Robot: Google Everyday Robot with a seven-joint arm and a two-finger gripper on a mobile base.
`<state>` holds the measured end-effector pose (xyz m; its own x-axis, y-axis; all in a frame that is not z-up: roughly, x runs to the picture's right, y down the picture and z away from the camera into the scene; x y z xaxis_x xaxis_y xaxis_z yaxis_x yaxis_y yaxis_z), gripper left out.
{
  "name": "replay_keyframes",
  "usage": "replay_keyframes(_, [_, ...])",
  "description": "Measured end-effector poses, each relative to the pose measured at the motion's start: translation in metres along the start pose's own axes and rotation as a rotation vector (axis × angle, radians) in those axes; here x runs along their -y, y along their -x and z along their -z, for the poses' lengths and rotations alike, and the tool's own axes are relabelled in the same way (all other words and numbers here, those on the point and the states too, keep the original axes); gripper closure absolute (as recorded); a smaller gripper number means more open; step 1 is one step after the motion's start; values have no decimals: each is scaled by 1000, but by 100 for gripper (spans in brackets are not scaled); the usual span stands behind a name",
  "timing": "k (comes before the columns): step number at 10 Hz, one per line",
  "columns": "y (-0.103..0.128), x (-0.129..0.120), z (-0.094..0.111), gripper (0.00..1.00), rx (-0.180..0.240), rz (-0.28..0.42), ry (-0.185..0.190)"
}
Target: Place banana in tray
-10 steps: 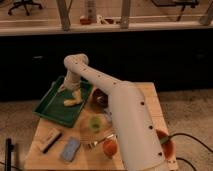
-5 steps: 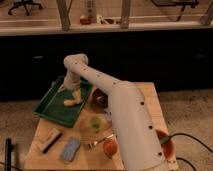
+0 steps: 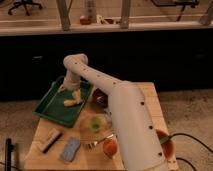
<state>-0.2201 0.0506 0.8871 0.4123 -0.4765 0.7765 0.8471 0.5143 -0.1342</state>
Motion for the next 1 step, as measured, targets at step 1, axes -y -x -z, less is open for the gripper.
replay_keyframes(1, [0, 0, 0, 20, 0, -1, 0])
